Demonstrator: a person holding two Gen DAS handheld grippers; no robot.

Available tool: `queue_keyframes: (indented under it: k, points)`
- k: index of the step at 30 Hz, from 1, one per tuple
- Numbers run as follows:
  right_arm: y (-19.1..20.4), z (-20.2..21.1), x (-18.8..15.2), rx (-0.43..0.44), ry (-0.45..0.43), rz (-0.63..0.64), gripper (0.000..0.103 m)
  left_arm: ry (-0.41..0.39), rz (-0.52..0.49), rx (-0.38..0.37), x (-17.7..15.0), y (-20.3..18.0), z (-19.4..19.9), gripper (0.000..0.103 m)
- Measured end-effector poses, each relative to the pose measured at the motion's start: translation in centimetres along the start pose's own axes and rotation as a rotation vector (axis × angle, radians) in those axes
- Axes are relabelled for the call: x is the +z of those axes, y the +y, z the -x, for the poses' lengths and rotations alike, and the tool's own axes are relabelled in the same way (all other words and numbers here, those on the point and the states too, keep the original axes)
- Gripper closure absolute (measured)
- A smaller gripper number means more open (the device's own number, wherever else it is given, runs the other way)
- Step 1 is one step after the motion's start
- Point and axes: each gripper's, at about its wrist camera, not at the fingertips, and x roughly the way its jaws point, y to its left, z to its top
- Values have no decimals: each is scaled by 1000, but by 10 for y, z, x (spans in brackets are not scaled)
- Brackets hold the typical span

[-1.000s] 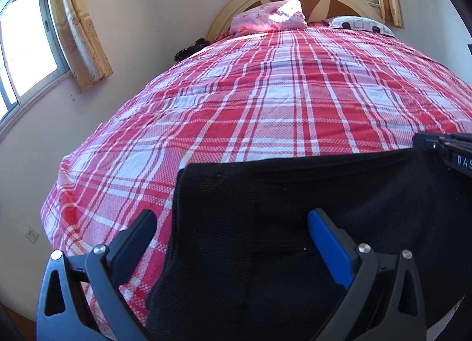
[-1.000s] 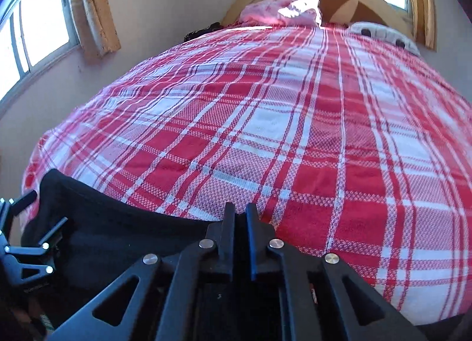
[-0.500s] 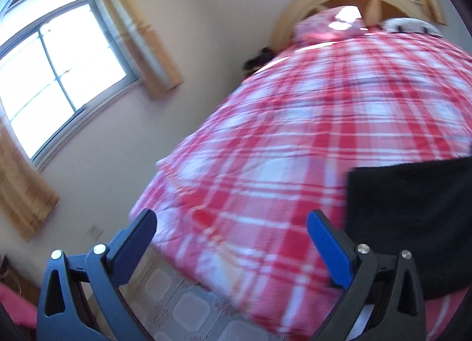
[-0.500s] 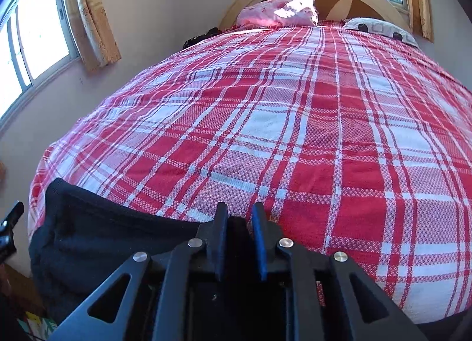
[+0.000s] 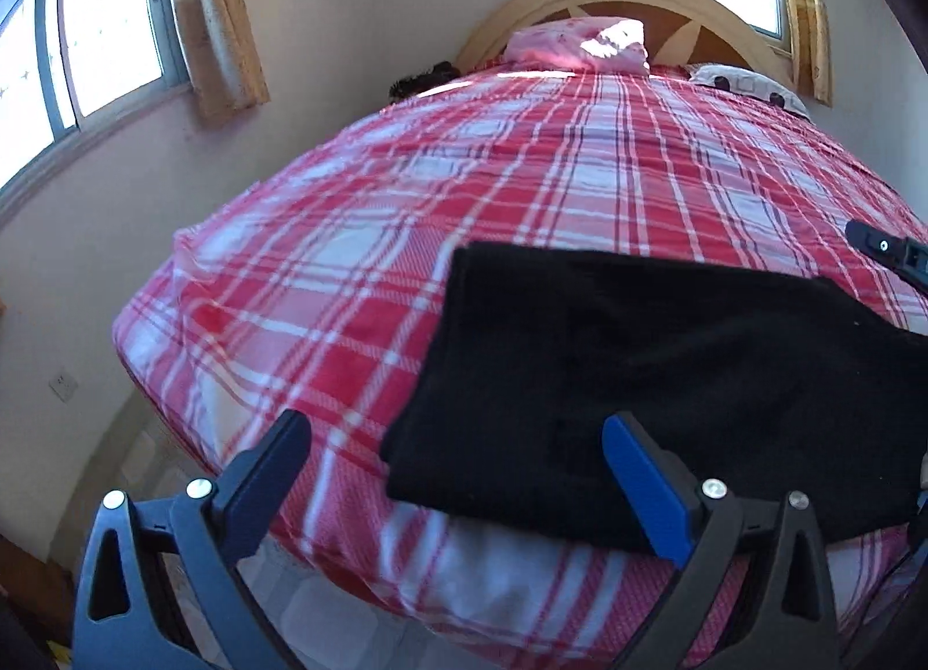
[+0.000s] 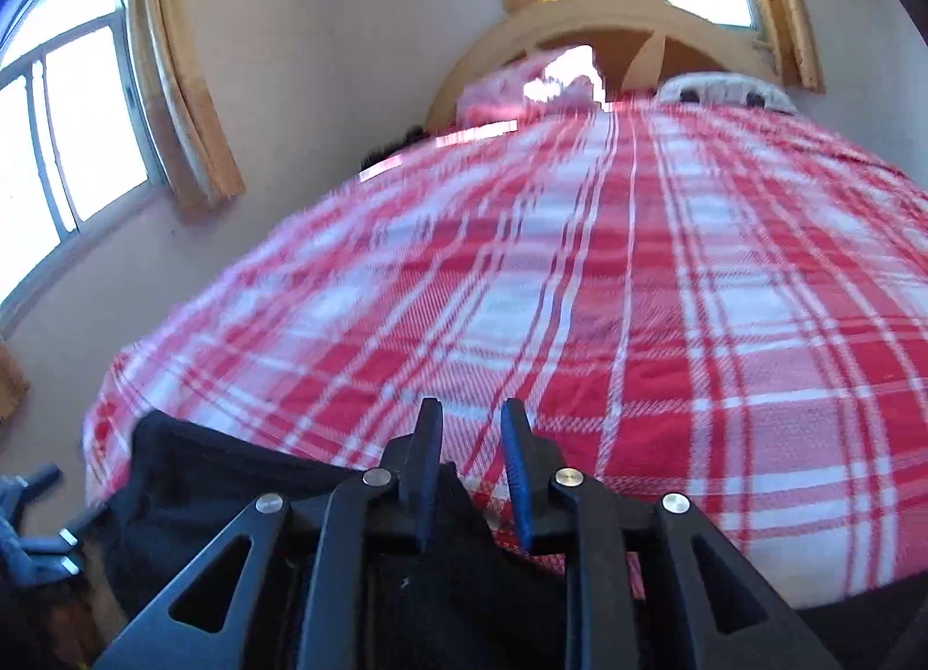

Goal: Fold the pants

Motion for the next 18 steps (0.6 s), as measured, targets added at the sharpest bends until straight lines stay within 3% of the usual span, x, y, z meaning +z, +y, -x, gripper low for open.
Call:
queue_keyframes:
  k: [4,7,13,18]
  points:
    - [33,34,-7,76,-23,80,81,50,186,-60,-22,17,9,6]
    - [57,40,-19,153,3,114,80,45,216,-130,-28,23,11,18]
    - [84,40,-47,204,44,142,80,36,399,-311,-22,42,1,27]
    - [77,44,-54,199,54,113,80,2,404,-294,-13,39,-5,55]
